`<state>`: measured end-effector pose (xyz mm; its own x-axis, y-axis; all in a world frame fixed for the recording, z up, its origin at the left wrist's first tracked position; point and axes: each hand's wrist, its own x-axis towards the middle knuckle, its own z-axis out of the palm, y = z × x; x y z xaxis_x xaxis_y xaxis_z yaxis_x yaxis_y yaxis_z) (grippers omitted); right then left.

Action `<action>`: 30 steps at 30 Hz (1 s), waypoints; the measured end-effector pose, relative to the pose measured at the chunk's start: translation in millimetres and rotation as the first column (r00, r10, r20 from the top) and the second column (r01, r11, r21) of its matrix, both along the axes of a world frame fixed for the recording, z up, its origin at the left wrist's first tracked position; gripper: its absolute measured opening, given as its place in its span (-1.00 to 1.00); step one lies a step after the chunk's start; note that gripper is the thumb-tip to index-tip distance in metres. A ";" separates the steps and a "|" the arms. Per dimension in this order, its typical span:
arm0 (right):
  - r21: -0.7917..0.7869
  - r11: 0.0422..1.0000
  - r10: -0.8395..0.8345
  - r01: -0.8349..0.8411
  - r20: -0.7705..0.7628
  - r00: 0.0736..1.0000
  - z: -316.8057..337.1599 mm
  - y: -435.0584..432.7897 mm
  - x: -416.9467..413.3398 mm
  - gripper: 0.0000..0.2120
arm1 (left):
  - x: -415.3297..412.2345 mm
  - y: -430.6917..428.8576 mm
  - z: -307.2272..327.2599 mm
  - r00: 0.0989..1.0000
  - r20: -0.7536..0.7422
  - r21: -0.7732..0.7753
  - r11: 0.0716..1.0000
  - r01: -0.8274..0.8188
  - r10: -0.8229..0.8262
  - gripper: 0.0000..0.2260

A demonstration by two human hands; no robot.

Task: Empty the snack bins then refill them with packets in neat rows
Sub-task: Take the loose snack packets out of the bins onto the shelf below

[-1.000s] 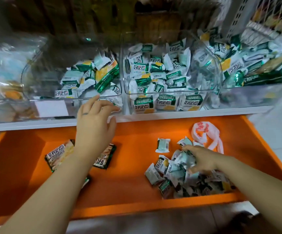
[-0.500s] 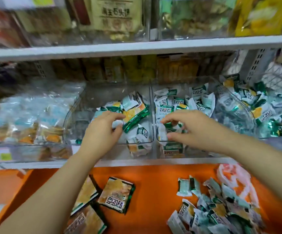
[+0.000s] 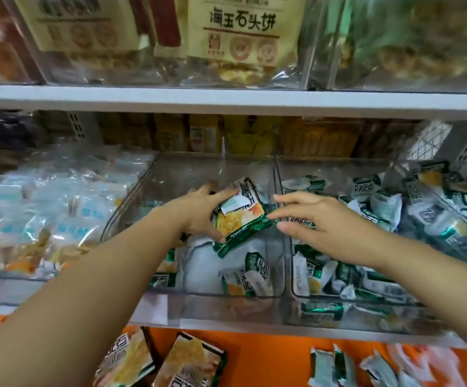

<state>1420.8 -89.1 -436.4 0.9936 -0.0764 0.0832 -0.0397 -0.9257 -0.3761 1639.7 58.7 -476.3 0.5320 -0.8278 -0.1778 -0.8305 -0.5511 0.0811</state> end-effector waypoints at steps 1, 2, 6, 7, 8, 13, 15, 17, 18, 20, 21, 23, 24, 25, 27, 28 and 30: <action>0.005 1.000 0.006 -0.006 -0.003 1.000 -0.6 0.0 0.2 -0.69 | 2.8 -2.3 -0.3 1.000 0.007 0.023 1.000 0.006 -0.006 0.02; 0.011 1.000 0.009 -0.009 -0.005 1.000 -0.7 -0.1 0.9 -0.70 | 5.3 -4.2 0.3 1.000 0.013 0.028 0.999 0.019 -0.020 0.03; 0.030 1.000 0.001 -0.001 -0.004 1.000 -1.6 -1.5 3.5 -0.69 | 11.9 -5.7 7.5 0.994 0.006 -0.034 0.994 0.107 -0.107 -0.13; 0.035 0.999 0.000 0.000 -0.004 1.000 -2.4 -1.5 3.7 -0.70 | 14.2 -4.0 8.1 0.994 0.007 -0.053 0.992 0.111 -0.111 -0.19; 0.041 0.999 0.000 0.000 0.000 1.000 -3.2 -1.7 3.7 -0.71 | 16.9 -1.8 8.1 0.994 0.005 -0.074 0.992 0.106 -0.106 -0.24; 0.073 0.997 0.009 -0.010 0.006 1.000 -5.6 0.9 3.1 -0.80 | 22.8 1.6 2.0 0.992 -0.040 -0.019 0.993 0.120 -0.121 -0.09; 0.084 0.996 0.009 -0.010 0.016 1.000 -7.8 1.1 2.8 -0.83 | 16.1 -3.3 -0.2 0.981 0.015 0.097 0.977 0.191 -0.193 0.04; 0.092 0.995 0.018 -0.021 0.038 0.999 -9.1 0.8 3.2 -0.83 | 12.3 -4.2 -0.8 0.968 0.048 0.163 0.958 0.234 -0.245 0.09; 0.099 0.995 0.022 -0.026 0.045 0.999 -9.0 0.7 3.7 -0.83 | 12.8 -2.9 -0.5 0.963 0.062 0.172 0.953 0.249 -0.262 0.10; 0.106 0.994 0.024 -0.028 0.045 0.999 -8.4 0.1 3.9 -0.83 | 18.5 0.1 0.2 0.962 0.076 0.156 0.956 0.247 -0.261 0.06; 0.103 0.994 0.024 -0.028 0.041 0.999 -8.5 0.0 4.3 -0.83 | 21.7 1.6 0.6 0.969 0.066 0.138 0.964 0.227 -0.237 0.03; 0.101 0.995 0.020 -0.023 0.037 0.999 -8.3 0.5 4.8 -0.81 | 27.9 2.1 0.4 0.985 0.023 0.105 0.981 0.166 -0.169 -0.01; 0.104 0.994 0.017 -0.021 0.039 0.999 -8.1 0.8 4.6 -0.80 | 29.7 1.6 -0.1 0.991 -0.003 0.104 0.985 0.134 -0.134 0.00; 0.107 0.994 0.014 -0.018 0.043 0.999 -7.8 1.0 4.7 -0.79 | 31.5 1.1 -0.6 0.994 -0.029 0.114 0.988 0.107 -0.105 0.02; 0.107 0.994 0.009 -0.014 0.042 0.999 -7.5 1.4 3.8 -0.78 | 33.2 2.2 -2.3 0.996 -0.068 0.133 0.988 0.074 -0.065 0.03; 0.105 0.994 0.009 -0.013 0.039 0.999 -7.3 1.4 3.8 -0.78 | 33.4 3.5 -3.2 0.995 -0.083 0.131 0.989 0.062 -0.051 0.02; 0.102 0.995 0.008 -0.011 0.036 0.999 -7.2 1.1 3.2 -0.77 | 33.9 5.8 -3.3 0.993 -0.109 0.102 0.994 0.046 -0.035 -0.04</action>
<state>1424.0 -88.0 -443.6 0.9909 -0.0770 0.1102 -0.0164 -0.8826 -0.4698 1673.6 64.5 -479.7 0.4715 -0.8225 -0.3180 -0.8420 -0.5271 0.1150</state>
